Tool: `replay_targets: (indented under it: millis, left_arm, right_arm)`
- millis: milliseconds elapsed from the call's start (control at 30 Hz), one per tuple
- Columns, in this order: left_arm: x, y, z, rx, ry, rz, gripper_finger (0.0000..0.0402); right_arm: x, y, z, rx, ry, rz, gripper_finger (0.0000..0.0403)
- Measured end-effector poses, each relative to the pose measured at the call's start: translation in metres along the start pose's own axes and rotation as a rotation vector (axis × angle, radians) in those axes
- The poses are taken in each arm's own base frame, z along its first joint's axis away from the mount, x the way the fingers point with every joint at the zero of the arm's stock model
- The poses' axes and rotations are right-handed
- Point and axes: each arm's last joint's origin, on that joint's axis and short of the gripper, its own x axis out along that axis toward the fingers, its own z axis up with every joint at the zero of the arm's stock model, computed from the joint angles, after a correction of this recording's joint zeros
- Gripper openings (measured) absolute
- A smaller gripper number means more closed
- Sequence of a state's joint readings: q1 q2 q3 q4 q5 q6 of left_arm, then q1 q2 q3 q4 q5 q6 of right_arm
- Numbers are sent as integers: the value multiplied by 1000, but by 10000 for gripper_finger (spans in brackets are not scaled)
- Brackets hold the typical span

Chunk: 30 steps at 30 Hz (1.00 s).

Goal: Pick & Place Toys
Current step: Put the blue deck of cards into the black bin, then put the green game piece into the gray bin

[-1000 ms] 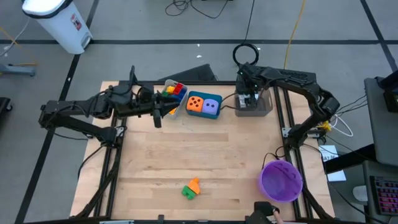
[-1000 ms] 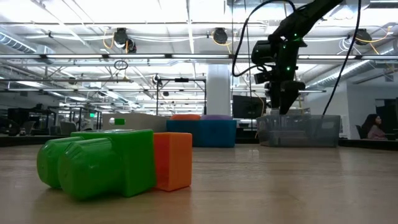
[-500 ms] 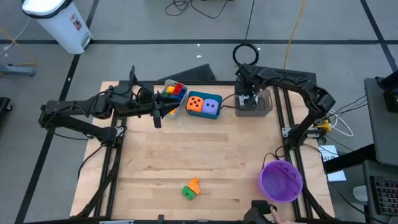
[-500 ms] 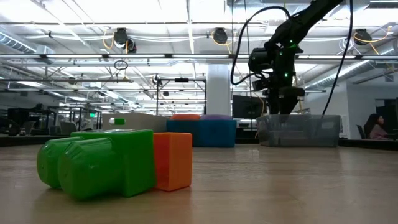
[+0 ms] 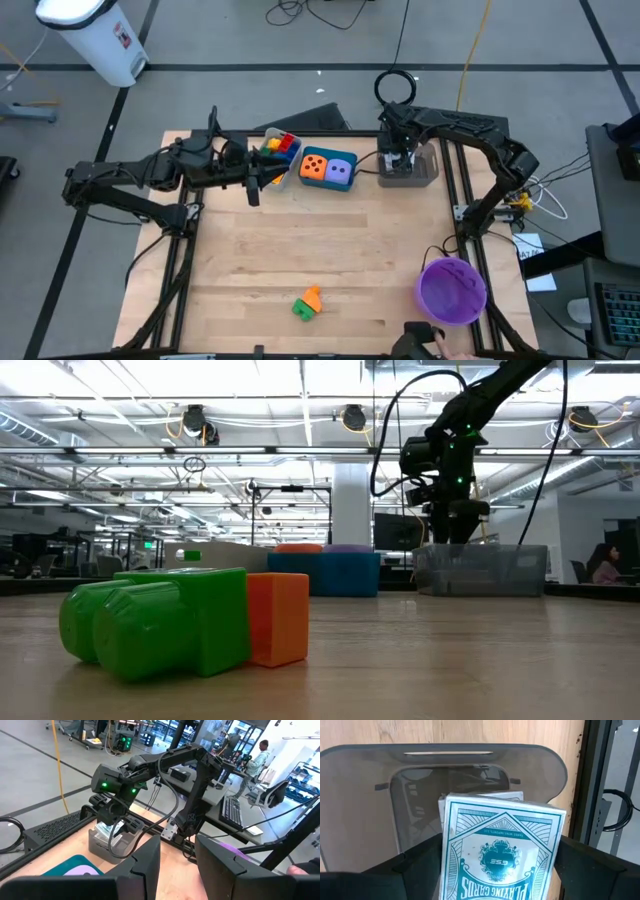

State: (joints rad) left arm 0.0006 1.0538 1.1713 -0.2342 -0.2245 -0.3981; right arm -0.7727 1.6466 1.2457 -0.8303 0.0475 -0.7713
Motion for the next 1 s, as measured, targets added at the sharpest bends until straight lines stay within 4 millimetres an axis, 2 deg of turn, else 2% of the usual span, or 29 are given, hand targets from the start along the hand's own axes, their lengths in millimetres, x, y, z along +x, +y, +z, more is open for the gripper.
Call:
replay_targets:
  millis: [367,500,733,867,1000]
  left_arm:
    - [0,0,0,-24,7,-16,127]
    - [0,0,0,-24,8,-16,127]
    - [0,0,0,14,9,-15,127]
    - [0,-1,0,62,8,-17,127]
    - [1,-5,-3,127,29,-68,127]
  right_arm:
    - [0,0,0,11,3,-4,354]
    - [-7,-1,-1,8,7,-55,353]
    - [-47,5,2,76,-168,-144,352]
    - [-70,19,9,152,-313,-103,352]
    - [-90,42,25,243,-505,24,352]
